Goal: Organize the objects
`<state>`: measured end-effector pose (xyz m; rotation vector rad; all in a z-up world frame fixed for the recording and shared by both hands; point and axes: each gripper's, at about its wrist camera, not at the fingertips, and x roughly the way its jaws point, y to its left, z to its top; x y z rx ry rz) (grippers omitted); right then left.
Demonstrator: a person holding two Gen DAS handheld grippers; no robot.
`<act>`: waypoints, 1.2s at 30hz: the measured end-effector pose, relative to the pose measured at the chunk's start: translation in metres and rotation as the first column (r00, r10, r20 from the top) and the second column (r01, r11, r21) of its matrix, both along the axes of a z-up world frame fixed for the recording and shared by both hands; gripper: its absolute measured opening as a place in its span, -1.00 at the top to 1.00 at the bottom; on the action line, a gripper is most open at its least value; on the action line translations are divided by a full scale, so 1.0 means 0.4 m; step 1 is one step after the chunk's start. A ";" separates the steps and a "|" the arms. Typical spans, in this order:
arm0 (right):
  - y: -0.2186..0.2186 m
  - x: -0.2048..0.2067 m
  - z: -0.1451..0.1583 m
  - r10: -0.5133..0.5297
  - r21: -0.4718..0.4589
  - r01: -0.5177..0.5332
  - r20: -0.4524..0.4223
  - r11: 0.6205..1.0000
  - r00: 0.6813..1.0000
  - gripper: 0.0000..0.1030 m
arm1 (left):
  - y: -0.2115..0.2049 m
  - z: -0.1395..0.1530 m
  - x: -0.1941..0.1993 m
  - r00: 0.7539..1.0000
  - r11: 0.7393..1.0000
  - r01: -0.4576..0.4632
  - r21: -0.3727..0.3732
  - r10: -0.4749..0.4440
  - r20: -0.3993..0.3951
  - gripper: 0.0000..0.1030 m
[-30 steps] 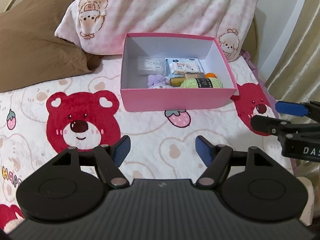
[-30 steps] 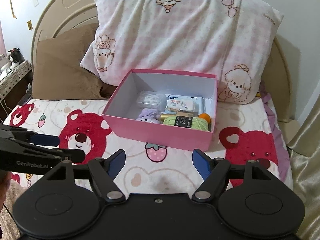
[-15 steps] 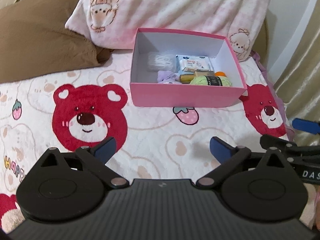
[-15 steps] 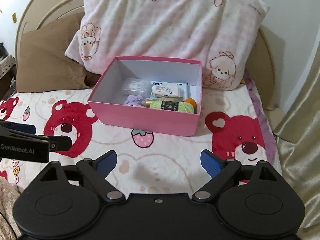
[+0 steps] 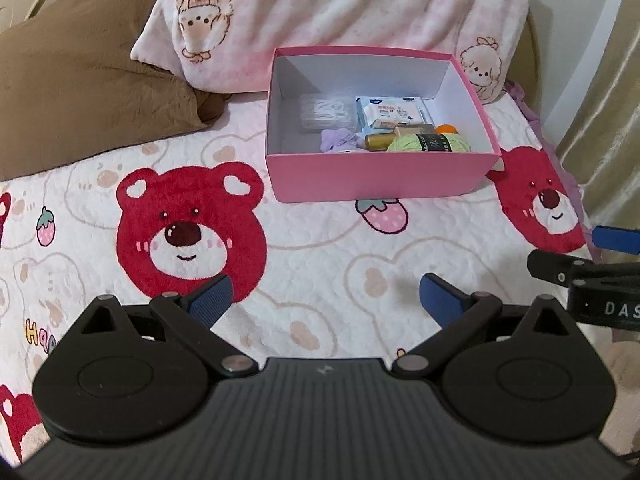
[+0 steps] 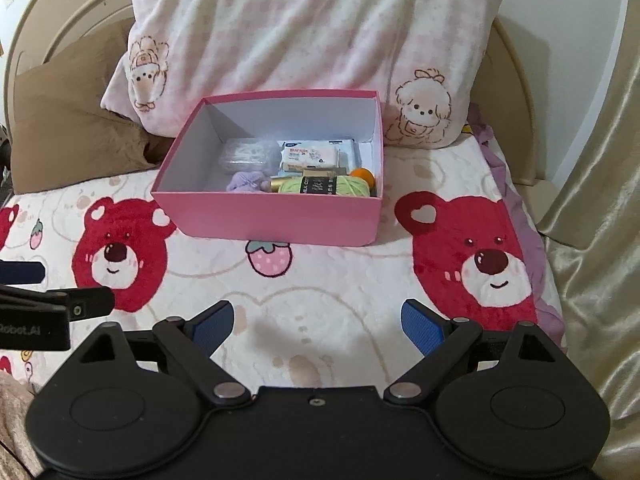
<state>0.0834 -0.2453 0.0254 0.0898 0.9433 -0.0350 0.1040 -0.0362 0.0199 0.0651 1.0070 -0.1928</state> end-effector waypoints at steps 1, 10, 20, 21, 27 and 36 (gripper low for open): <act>-0.001 0.000 0.000 0.002 0.003 -0.002 -0.003 1.000 1.000 -0.81 | -0.003 0.001 -0.002 1.000 1.000 0.000 0.010 0.000 0.006 -0.97; -0.005 -0.004 -0.008 -0.006 0.000 0.006 -0.019 1.000 1.000 -0.81 | 0.014 -0.010 0.007 0.999 0.999 -0.030 -0.013 0.029 -0.023 -0.97; 0.000 0.005 -0.027 -0.009 -0.053 0.007 -0.039 0.999 0.999 -0.81 | 0.012 -0.023 0.013 1.000 1.000 0.000 0.009 0.001 -0.016 -0.97; -0.002 0.006 -0.028 -0.009 -0.047 0.007 -0.040 0.999 0.999 -0.81 | 0.013 -0.025 0.015 1.000 1.000 -0.001 0.010 0.002 -0.019 -0.97; -0.002 0.005 -0.024 -0.013 -0.039 0.011 -0.042 0.999 0.999 -0.81 | 0.025 -0.025 0.015 0.999 1.000 -0.021 0.004 0.022 -0.034 -0.97; 0.001 -0.006 0.007 -0.011 -0.019 0.010 -0.020 1.000 1.000 -0.81 | 0.032 0.011 -0.003 0.998 0.999 -0.049 -0.016 0.049 -0.030 -0.97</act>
